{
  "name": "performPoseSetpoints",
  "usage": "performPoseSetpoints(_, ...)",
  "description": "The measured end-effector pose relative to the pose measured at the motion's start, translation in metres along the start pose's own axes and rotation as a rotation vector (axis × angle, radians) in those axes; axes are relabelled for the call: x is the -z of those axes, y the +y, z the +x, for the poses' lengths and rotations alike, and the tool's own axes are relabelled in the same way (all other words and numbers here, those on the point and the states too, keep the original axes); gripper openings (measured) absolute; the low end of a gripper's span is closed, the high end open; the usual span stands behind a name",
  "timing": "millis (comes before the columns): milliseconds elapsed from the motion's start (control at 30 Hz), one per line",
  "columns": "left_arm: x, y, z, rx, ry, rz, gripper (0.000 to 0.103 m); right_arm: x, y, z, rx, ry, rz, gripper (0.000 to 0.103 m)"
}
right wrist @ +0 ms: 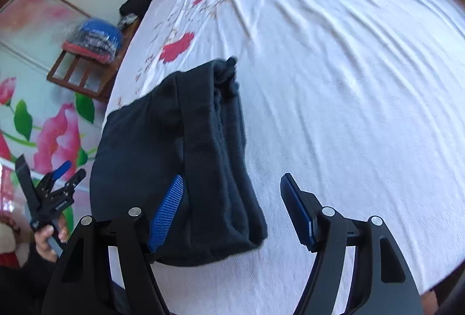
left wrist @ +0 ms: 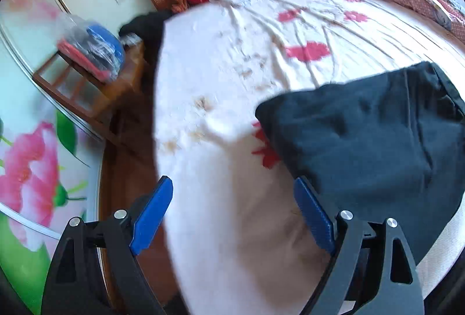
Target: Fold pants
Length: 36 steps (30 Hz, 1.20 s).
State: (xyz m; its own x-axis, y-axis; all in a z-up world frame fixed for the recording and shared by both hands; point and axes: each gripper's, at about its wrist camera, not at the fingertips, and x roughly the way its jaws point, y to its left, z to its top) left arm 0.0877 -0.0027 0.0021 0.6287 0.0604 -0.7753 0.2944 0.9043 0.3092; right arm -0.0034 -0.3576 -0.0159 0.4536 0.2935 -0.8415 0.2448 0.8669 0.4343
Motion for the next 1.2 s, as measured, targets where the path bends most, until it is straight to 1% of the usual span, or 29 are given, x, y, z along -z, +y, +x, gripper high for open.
performPoseSetpoints(67, -0.006, 0.008, -0.017, 0.021, -0.048, -0.06, 0.086, 0.0, -0.002, -0.018, 0.056, -0.046, 0.013, 0.07)
performPoseSetpoints(100, -0.007, 0.009, -0.024, 0.066, -0.069, -0.08, 0.086, 0.0, -0.003, -0.028, 0.029, -0.082, 0.037, 0.07)
performPoseSetpoints(133, -0.009, 0.004, -0.03, 0.132, -0.09, -0.092, 0.087, 0.002, 0.0, -0.037, -0.064, -0.11, 0.048, 0.07)
performPoseSetpoints(167, -0.01, -0.001, -0.034, 0.166, -0.103, -0.093, 0.087, 0.004, 0.006, -0.044, -0.136, -0.129, 0.057, 0.07)
performPoseSetpoints(200, -0.01, -0.009, -0.033, 0.186, -0.105, -0.08, 0.088, 0.005, 0.011, -0.046, -0.155, -0.13, 0.052, 0.07)
performPoseSetpoints(233, -0.009, -0.017, -0.029, 0.218, -0.094, -0.062, 0.088, 0.008, 0.023, -0.042, -0.202, -0.107, 0.027, 0.07)
performPoseSetpoints(267, -0.009, -0.024, -0.024, 0.223, -0.083, -0.054, 0.088, 0.009, 0.03, -0.037, -0.237, -0.092, 0.013, 0.07)
performPoseSetpoints(300, -0.007, -0.032, -0.017, 0.227, -0.057, -0.045, 0.087, 0.011, 0.033, -0.03, -0.24, -0.072, 0.006, 0.07)
performPoseSetpoints(333, -0.004, -0.036, -0.009, 0.256, -0.034, -0.039, 0.087, 0.015, 0.036, -0.016, -0.2, -0.028, 0.003, 0.07)
performPoseSetpoints(367, 0.0, -0.041, -0.001, 0.272, -0.002, -0.036, 0.087, 0.02, 0.035, -0.005, -0.184, -0.003, 0.005, 0.07)
performPoseSetpoints(400, 0.006, -0.042, 0.013, 0.267, 0.056, -0.047, 0.087, 0.024, 0.026, 0.006, -0.181, 0.008, 0.031, 0.07)
performPoseSetpoints(433, 0.013, -0.044, 0.02, 0.287, 0.089, -0.05, 0.087, 0.03, 0.014, 0.013, -0.185, 0.021, 0.059, 0.07)
performPoseSetpoints(467, 0.02, -0.044, 0.031, 0.296, 0.121, -0.06, 0.088, 0.03, 0.008, 0.015, -0.187, 0.019, 0.073, 0.069)
performPoseSetpoints(500, 0.026, -0.043, 0.033, 0.293, 0.129, -0.074, 0.089, 0.031, 0.007, 0.013, -0.192, 0.007, 0.08, 0.067)
performPoseSetpoints(533, 0.028, -0.04, 0.032, 0.291, 0.123, -0.092, 0.088, 0.03, 0.009, 0.007, -0.213, -0.005, 0.105, 0.067)
performPoseSetpoints(567, 0.027, -0.037, 0.028, 0.284, 0.116, -0.103, 0.088, 0.029, 0.013, -0.001, -0.207, -0.018, 0.119, 0.067)
performPoseSetpoints(600, 0.024, -0.034, 0.021, 0.252, 0.104, -0.114, 0.088, 0.029, 0.019, -0.009, -0.172, -0.03, 0.115, 0.068)
performPoseSetpoints(667, 0.02, -0.033, 0.0, 0.17, 0.062, -0.127, 0.088, 0.032, 0.04, -0.034, -0.066, -0.075, 0.065, 0.069)
performPoseSetpoints(700, 0.017, -0.03, -0.018, 0.133, 0.009, -0.132, 0.091, 0.035, 0.051, -0.047, -0.009, -0.103, 0.039, 0.077)
performPoseSetpoints(733, 0.015, -0.029, -0.037, 0.109, -0.039, -0.133, 0.096, 0.039, 0.063, -0.062, 0.063, -0.143, 0.012, 0.081)
performPoseSetpoints(767, 0.014, -0.026, -0.054, 0.067, -0.086, -0.136, 0.101, 0.042, 0.072, -0.072, 0.118, -0.173, -0.014, 0.089)
performPoseSetpoints(800, 0.013, -0.023, -0.075, 0.014, -0.133, -0.156, 0.101, 0.047, 0.082, -0.079, 0.166, -0.197, -0.041, 0.089)
performPoseSetpoints(833, 0.012, -0.019, -0.088, -0.003, -0.162, -0.175, 0.101, 0.055, 0.095, -0.086, 0.233, -0.212, -0.076, 0.089)
performPoseSetpoints(900, 0.01, -0.014, -0.116, -0.002, -0.202, -0.21, 0.101, 0.063, 0.11, -0.091, 0.307, -0.231, -0.097, 0.089)
performPoseSetpoints(933, 0.01, -0.012, -0.127, -0.008, -0.205, -0.228, 0.101, 0.063, 0.115, -0.092, 0.32, -0.246, -0.09, 0.089)
performPoseSetpoints(1000, 0.01, -0.009, -0.142, -0.001, -0.22, -0.242, 0.101, 0.071, 0.124, -0.097, 0.316, -0.264, -0.093, 0.089)
performPoseSetpoints(1067, 0.013, -0.01, -0.156, 0.011, -0.241, -0.251, 0.101, 0.077, 0.136, -0.1, 0.353, -0.285, -0.096, 0.089)
performPoseSetpoints(1133, 0.017, -0.014, -0.167, 0.014, -0.25, -0.261, 0.101, 0.085, 0.148, -0.107, 0.365, -0.34, -0.115, 0.089)
performPoseSetpoints(1200, 0.024, -0.021, -0.172, 0.021, -0.255, -0.269, 0.101, 0.094, 0.162, -0.114, 0.383, -0.419, -0.129, 0.089)
